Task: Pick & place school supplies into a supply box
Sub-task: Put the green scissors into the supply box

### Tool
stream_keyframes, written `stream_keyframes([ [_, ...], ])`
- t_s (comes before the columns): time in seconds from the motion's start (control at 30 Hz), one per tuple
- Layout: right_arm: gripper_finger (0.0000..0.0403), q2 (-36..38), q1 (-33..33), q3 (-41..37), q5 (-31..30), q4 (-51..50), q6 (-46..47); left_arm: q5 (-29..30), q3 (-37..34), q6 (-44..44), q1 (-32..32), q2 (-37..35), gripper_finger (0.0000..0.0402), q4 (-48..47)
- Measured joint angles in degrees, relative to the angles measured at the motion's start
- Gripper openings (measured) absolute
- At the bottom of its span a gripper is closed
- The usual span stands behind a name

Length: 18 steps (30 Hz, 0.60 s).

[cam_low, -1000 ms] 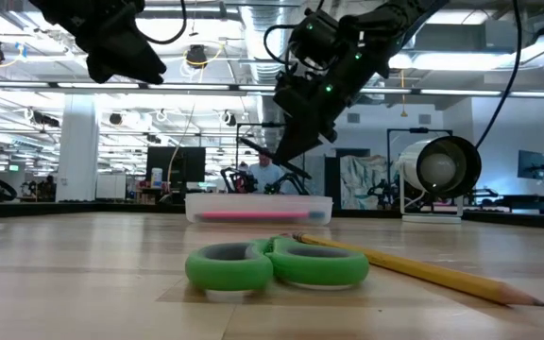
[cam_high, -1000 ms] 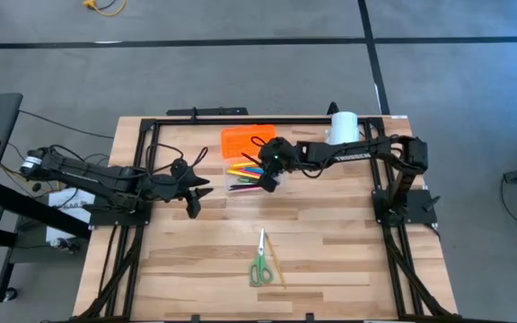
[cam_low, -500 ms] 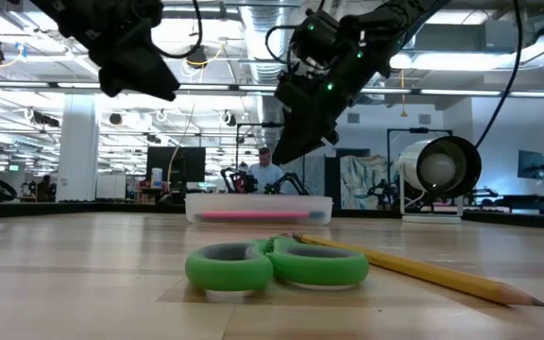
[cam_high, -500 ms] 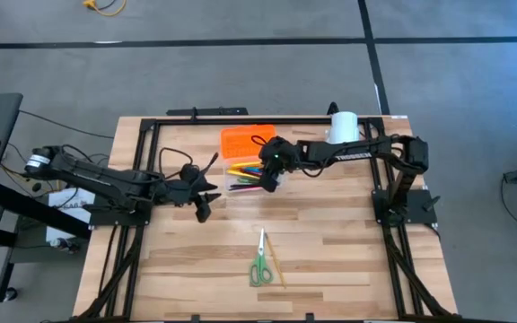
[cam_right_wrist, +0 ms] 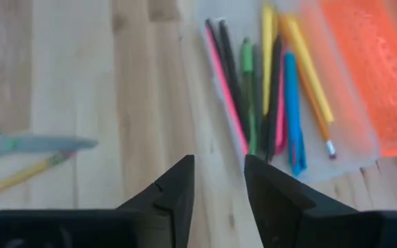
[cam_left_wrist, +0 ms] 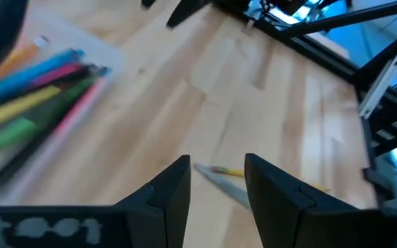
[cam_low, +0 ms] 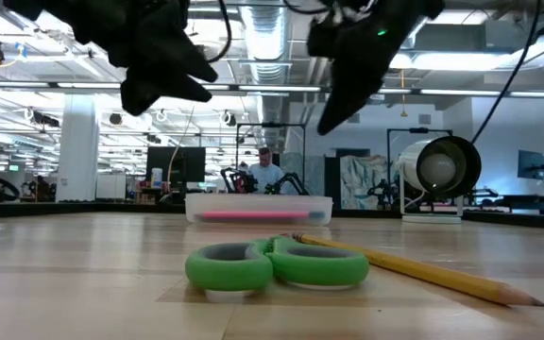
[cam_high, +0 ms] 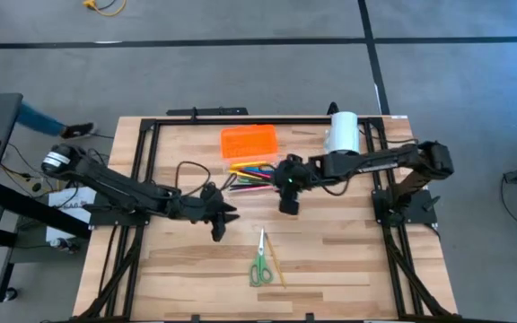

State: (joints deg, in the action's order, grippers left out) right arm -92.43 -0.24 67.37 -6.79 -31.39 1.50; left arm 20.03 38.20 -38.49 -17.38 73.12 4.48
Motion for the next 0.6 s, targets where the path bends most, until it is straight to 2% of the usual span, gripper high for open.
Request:
stream_keyframes([
  [0.2,0.0117,5.5,3.7,-4.9,-0.7,-2.6,2.5,0.3,1.7,-8.7,-4.2,10.2,0.0118,8.0],
  [0.43,0.0118,11.5,6.5,-12.6,-1.2,-2.7,5.0,1.9,11.7,-13.8,-8.6,22.8,0.0095,8.3],
  [0.6,0.0118,16.1,8.4,-18.0,-1.8,-2.2,7.2,-0.6,20.2,-13.5,-10.1,30.6,0.0081,4.8],
])
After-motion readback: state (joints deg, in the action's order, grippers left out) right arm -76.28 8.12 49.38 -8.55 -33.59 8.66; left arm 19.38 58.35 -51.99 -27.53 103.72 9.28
